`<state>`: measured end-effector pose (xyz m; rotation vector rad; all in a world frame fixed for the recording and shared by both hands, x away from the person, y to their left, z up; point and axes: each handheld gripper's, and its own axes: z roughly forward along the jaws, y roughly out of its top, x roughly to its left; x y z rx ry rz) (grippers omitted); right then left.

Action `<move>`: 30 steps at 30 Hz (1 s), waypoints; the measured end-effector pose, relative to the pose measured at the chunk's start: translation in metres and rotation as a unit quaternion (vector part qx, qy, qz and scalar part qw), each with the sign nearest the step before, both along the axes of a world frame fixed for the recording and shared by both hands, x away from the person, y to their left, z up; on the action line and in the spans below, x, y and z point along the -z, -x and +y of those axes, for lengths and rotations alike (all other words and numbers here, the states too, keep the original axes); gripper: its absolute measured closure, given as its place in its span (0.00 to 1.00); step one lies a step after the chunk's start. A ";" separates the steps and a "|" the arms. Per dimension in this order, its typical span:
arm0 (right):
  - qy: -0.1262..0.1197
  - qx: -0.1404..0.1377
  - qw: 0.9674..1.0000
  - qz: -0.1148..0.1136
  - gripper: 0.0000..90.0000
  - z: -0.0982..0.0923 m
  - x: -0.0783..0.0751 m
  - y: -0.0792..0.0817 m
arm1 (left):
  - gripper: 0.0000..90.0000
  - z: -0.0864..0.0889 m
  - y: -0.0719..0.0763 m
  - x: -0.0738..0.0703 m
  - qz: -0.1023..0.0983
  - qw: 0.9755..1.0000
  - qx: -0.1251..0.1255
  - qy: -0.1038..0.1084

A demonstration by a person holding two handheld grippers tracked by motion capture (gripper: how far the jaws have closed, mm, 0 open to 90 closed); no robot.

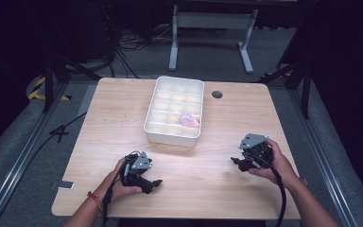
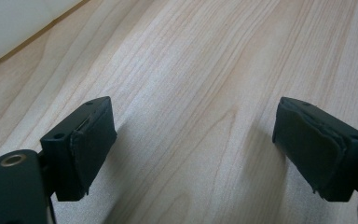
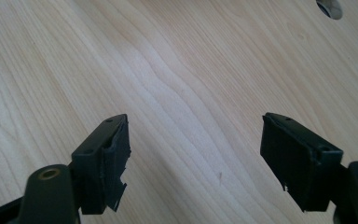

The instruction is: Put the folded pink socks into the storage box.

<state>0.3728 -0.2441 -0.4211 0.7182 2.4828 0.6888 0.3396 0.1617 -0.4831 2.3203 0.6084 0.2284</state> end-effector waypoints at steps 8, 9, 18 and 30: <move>-0.017 0.009 1.000 -0.008 0.28 -0.017 0.009 0.008 | 0.15 0.000 0.000 0.000 0.000 1.000 -0.001 -0.001; -0.019 0.010 1.000 -0.007 0.28 -0.019 0.010 0.008 | 0.15 0.000 0.000 0.000 0.001 1.000 -0.001 0.000; -0.037 0.028 0.999 -0.008 0.28 -0.041 0.024 0.016 | 0.15 0.000 0.000 0.000 0.000 1.000 -0.002 0.000; -0.071 0.062 0.996 0.002 0.29 -0.076 0.038 0.031 | 0.15 0.000 0.000 0.000 0.001 1.000 -0.001 0.000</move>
